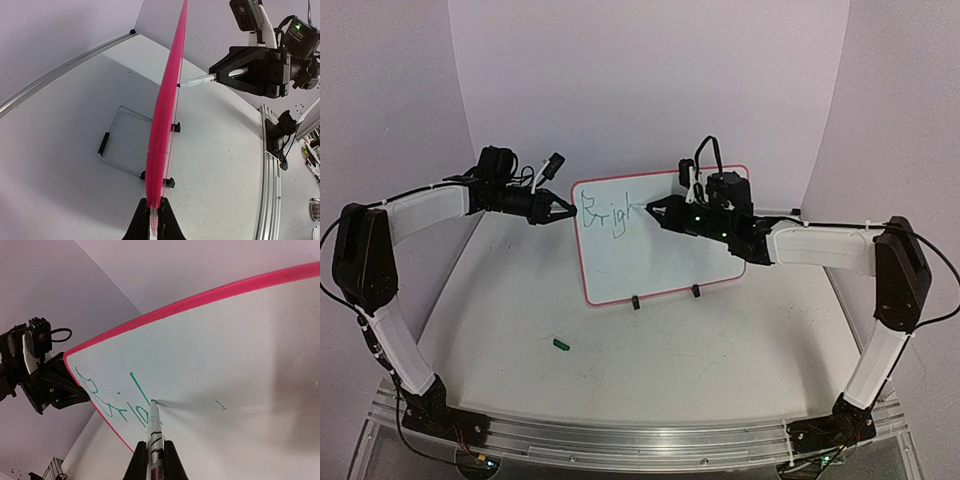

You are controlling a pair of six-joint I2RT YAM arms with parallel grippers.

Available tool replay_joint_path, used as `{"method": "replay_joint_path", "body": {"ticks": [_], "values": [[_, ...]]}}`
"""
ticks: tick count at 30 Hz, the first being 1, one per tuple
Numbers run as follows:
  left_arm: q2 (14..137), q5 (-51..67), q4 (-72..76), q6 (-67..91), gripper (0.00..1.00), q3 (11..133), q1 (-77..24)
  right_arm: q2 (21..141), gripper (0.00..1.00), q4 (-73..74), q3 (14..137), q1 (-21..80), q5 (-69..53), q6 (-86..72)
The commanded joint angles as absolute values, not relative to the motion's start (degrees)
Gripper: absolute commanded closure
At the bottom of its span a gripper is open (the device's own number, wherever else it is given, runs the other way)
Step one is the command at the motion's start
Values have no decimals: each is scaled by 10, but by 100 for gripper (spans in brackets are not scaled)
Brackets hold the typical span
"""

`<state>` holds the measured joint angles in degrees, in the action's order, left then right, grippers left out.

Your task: Write a sentence on the whiteboard

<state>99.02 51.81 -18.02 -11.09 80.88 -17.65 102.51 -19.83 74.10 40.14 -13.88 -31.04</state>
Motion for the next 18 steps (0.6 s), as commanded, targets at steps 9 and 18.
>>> {"method": "replay_joint_path", "body": {"ticks": [9,18], "values": [[972,528,-206,-122,100,821,-188,991,100,-225,704,397,-98,-319],[972,529,-206,-122,100,821,-189,996,100,-219,684,397,-111,-328]]}}
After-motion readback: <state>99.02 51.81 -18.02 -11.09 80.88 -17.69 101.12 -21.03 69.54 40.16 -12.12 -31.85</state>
